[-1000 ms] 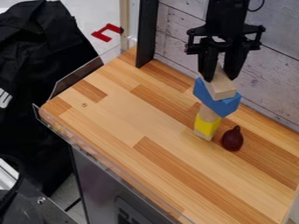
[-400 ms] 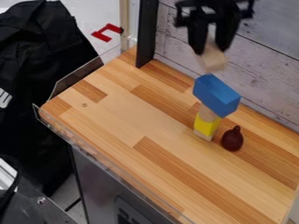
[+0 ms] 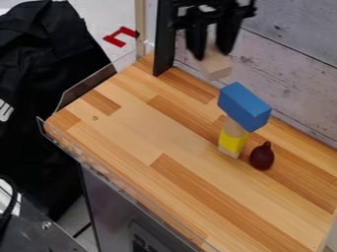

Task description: Remove the white block from the top and put it on the table

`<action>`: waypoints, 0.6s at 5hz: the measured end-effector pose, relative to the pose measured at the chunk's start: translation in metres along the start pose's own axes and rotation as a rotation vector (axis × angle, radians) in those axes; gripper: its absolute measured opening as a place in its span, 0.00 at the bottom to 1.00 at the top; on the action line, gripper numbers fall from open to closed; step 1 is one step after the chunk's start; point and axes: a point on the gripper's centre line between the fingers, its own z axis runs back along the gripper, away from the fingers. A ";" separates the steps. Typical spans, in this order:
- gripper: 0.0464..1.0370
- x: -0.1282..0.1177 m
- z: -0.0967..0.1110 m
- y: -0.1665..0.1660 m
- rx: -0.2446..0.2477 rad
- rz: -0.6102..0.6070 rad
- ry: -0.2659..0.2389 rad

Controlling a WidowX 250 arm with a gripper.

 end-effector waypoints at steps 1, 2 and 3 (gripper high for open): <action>0.44 0.005 -0.008 0.022 0.035 0.066 0.005; 0.44 0.010 -0.018 0.045 0.069 0.139 0.023; 0.44 0.015 -0.030 0.062 0.095 0.216 0.022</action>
